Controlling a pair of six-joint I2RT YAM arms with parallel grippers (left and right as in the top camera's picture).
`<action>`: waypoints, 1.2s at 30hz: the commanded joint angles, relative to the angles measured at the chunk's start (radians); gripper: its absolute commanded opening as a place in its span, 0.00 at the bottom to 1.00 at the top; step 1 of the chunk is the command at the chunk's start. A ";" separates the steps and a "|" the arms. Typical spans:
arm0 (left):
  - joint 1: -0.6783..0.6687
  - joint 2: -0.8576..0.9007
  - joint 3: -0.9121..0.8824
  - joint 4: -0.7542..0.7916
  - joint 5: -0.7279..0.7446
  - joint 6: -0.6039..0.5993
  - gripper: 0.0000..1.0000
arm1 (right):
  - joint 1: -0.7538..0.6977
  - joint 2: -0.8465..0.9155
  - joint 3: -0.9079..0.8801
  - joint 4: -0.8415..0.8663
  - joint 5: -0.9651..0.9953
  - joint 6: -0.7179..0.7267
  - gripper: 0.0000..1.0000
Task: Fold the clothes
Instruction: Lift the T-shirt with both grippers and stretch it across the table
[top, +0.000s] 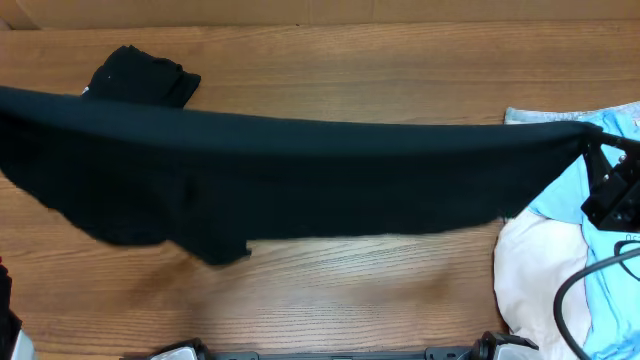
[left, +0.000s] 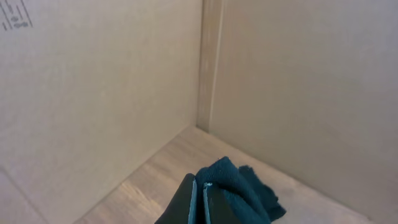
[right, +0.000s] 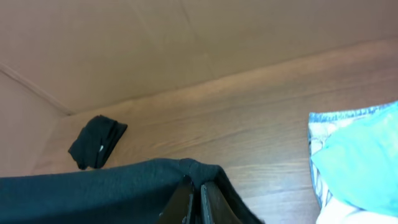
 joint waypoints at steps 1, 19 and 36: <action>0.006 0.046 0.002 0.002 -0.034 -0.006 0.04 | -0.002 0.040 0.006 0.002 0.001 0.007 0.04; 0.006 0.110 0.002 -0.045 0.044 -0.010 0.04 | -0.002 0.058 0.006 -0.022 -0.058 -0.008 0.04; 0.006 0.148 0.002 -0.048 0.038 -0.011 0.04 | -0.002 0.071 0.006 -0.022 0.032 -0.007 0.04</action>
